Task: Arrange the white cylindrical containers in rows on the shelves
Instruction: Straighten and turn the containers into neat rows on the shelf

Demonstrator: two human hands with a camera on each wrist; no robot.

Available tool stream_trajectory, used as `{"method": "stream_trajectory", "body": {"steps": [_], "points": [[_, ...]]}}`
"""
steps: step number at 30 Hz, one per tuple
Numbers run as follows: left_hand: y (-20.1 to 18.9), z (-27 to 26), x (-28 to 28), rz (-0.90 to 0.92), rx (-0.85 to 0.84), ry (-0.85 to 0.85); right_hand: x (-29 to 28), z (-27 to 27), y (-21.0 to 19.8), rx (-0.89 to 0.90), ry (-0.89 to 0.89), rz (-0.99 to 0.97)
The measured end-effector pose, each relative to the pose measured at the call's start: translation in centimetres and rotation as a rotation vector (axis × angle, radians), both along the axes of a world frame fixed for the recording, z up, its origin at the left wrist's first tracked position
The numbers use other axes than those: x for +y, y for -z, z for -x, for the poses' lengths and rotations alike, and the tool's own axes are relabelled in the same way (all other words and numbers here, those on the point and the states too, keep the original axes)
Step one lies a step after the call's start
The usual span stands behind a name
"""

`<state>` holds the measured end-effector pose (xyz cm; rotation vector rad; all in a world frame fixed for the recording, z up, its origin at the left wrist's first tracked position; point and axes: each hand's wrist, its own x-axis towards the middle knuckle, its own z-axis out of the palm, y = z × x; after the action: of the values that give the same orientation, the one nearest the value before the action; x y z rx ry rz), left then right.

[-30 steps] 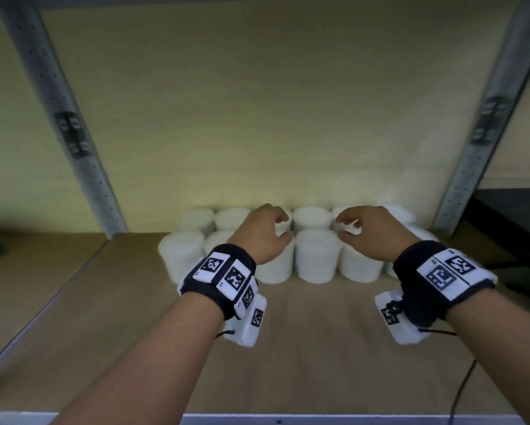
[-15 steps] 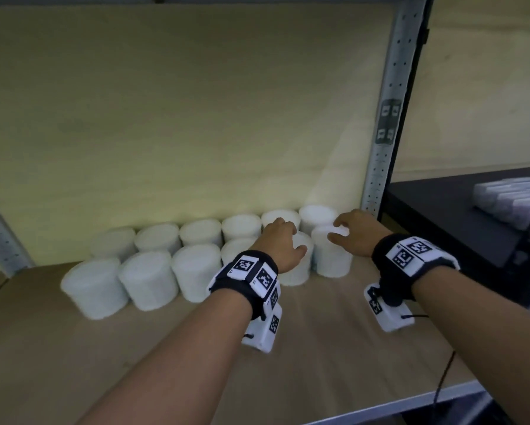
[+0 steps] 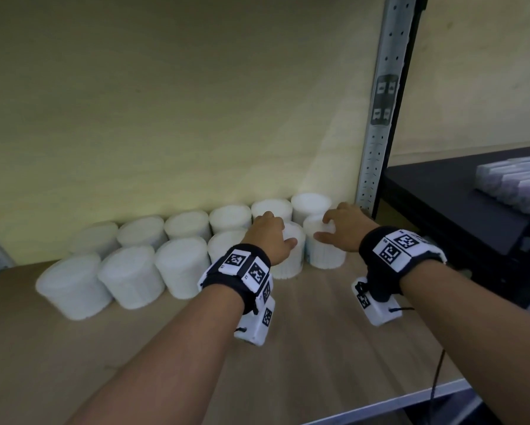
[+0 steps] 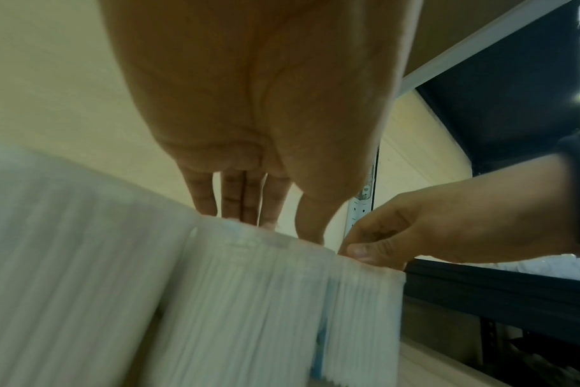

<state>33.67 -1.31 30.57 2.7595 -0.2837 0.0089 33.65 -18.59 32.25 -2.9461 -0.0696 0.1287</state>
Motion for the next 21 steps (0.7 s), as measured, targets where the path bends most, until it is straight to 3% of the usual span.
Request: {"method": "stream_trajectory", "body": {"steps": [21], "points": [[0.59, 0.03, -0.31, 0.057, -0.046, -0.036, -0.58, -0.08, -0.17, 0.035, -0.050, -0.021]]}}
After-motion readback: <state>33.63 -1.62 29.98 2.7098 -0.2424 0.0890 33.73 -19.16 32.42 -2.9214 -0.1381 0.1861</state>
